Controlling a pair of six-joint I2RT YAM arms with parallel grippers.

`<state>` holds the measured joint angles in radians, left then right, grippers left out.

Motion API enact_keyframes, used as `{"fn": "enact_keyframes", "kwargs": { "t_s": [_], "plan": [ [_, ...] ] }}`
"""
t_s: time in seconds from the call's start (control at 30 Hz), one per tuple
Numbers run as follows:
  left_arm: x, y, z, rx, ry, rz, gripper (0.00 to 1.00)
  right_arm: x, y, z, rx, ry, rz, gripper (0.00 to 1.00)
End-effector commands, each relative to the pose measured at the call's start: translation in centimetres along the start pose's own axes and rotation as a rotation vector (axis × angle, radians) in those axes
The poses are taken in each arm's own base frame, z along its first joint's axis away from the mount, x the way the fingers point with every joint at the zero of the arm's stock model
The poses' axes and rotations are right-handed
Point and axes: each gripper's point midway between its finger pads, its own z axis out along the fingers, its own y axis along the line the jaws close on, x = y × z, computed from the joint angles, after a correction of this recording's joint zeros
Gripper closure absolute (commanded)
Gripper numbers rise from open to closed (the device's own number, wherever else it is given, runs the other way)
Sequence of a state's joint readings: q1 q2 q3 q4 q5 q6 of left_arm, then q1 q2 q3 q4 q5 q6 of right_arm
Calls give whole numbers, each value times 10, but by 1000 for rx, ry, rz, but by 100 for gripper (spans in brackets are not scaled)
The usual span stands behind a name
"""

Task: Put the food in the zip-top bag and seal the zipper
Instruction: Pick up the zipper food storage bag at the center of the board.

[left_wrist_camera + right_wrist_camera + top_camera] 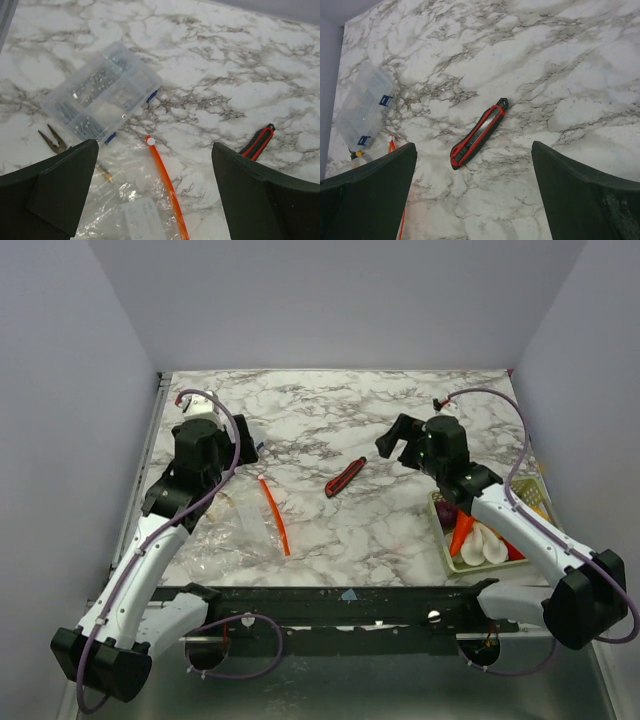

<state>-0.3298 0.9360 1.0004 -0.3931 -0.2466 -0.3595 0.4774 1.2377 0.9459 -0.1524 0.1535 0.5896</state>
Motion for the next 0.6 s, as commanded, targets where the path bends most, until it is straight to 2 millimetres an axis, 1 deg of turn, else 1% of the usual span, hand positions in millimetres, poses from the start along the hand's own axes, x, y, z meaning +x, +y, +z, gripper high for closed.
{"fn": "enact_keyframes", "kwargs": {
  "t_s": [0.0, 0.1, 0.2, 0.3, 0.4, 0.57],
  "plan": [
    [48, 26, -12, -178, 184, -54, 2, -10, -12, -14, 40, -99, 123, 0],
    [73, 21, -10, -181, 236, -23, 2, -3, -8, -19, 3, -69, 92, 0],
    [93, 11, -8, -203, 288, 14, 3, 3, -6, -22, -16, -33, 73, 0],
    [111, -4, -4, -235, 338, 73, 3, 4, -1, -25, -42, -19, 56, 0],
    [126, -15, 0, -308, 389, 128, 5, 5, -1, -29, -41, -5, 46, 0],
    [154, -26, 2, -461, 455, 328, 7, 4, -11, -36, 3, -17, 44, 0]
  ]
}}
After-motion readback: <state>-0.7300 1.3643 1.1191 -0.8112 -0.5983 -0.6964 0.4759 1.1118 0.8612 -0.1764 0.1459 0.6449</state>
